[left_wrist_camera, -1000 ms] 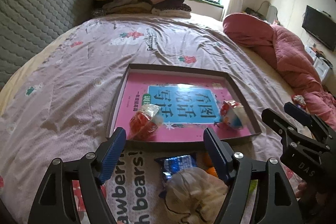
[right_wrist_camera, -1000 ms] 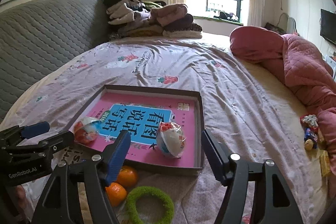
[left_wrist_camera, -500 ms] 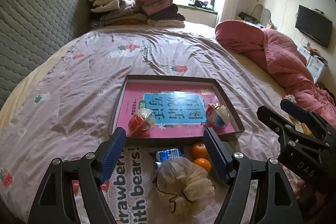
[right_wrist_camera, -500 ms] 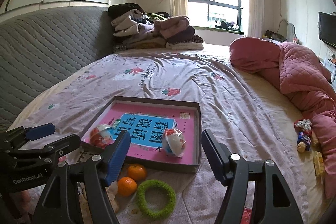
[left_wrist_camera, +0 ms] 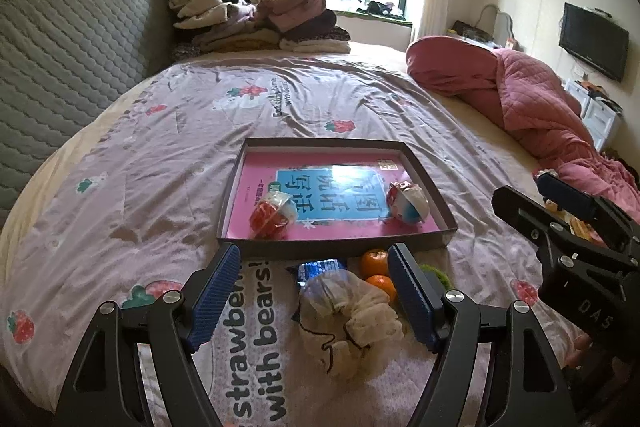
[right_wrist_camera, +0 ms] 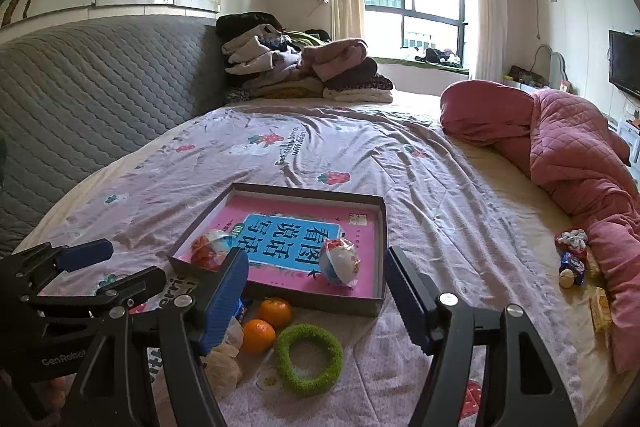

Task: Organize objects
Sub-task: 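Withdraw both open tools from the tray toward the remaining items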

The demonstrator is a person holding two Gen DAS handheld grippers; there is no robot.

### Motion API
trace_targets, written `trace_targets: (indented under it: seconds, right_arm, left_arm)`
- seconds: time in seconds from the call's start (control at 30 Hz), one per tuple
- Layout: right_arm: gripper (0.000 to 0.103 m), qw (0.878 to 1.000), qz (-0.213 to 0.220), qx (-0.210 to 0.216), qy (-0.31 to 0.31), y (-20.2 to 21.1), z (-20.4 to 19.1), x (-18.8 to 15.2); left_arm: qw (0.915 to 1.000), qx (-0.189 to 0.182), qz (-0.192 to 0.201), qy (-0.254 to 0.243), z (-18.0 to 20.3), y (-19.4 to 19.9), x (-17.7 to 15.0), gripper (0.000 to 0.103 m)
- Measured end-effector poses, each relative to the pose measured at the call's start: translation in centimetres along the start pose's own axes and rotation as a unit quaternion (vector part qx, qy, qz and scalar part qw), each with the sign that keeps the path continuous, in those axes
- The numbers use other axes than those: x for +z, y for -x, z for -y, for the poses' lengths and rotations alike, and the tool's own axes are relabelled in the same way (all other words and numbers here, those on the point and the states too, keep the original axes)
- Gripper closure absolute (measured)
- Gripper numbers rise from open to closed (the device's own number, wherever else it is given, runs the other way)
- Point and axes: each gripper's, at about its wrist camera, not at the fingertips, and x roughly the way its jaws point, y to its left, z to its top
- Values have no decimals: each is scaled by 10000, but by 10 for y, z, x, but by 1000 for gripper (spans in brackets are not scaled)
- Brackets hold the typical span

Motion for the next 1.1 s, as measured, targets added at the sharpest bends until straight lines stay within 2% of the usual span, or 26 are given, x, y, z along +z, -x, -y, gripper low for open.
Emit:
trace_targets:
  seconds: [1.1]
  right_arm:
    - [33,9998,-188,66,49,22,-6,-39]
  left_arm:
    - [9997,151,-164,-80,8,22,-39,26]
